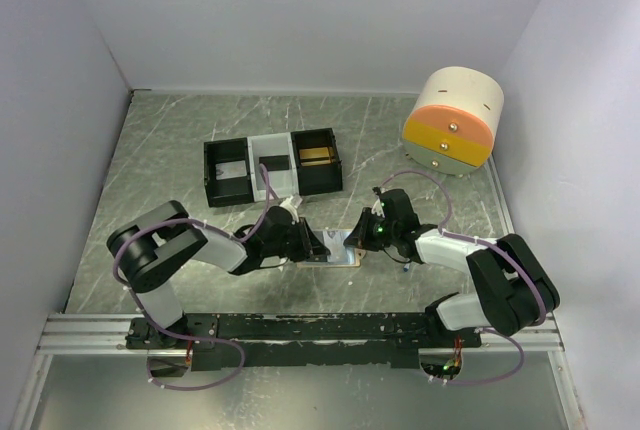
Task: Take the credit cards out of the card holder
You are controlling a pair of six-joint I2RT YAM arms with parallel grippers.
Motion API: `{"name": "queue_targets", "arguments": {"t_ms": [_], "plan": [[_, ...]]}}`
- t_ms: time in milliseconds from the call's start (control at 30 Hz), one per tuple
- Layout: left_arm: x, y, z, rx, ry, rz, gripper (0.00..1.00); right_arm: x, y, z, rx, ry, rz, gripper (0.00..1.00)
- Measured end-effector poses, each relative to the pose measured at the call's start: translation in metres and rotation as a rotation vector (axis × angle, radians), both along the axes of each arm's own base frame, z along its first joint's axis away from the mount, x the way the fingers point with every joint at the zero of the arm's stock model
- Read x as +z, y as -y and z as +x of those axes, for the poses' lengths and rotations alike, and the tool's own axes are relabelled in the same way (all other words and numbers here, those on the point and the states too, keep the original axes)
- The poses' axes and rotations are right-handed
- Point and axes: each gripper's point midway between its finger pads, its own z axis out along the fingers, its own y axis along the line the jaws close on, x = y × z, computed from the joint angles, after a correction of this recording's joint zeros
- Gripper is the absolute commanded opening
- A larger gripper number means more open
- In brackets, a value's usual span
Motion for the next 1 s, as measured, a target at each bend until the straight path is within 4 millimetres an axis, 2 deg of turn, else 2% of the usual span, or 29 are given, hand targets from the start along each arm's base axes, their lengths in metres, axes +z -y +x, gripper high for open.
{"name": "queue_targets", "arguments": {"t_ms": [367, 633, 700, 1000], "plan": [[-0.003, -0.0033, -0.0024, 0.006, -0.005, -0.004, 0.1, -0.0002, 0.0, -0.0001, 0.0, -0.001, 0.0, 0.1], [0.0007, -0.0073, -0.0022, 0.012, 0.006, 0.011, 0.23, 0.0, -0.0001, 0.0004, 0.0, 0.0, -0.001, 0.09], [0.0, -0.0078, -0.0024, 0.009, 0.009, 0.016, 0.23, 0.0001, -0.0002, 0.0004, 0.001, 0.001, 0.0, 0.1], [-0.0003, -0.0078, -0.0026, 0.004, 0.014, 0.017, 0.07, 0.0025, 0.004, -0.0021, 0.006, 0.009, -0.021, 0.14]]}}
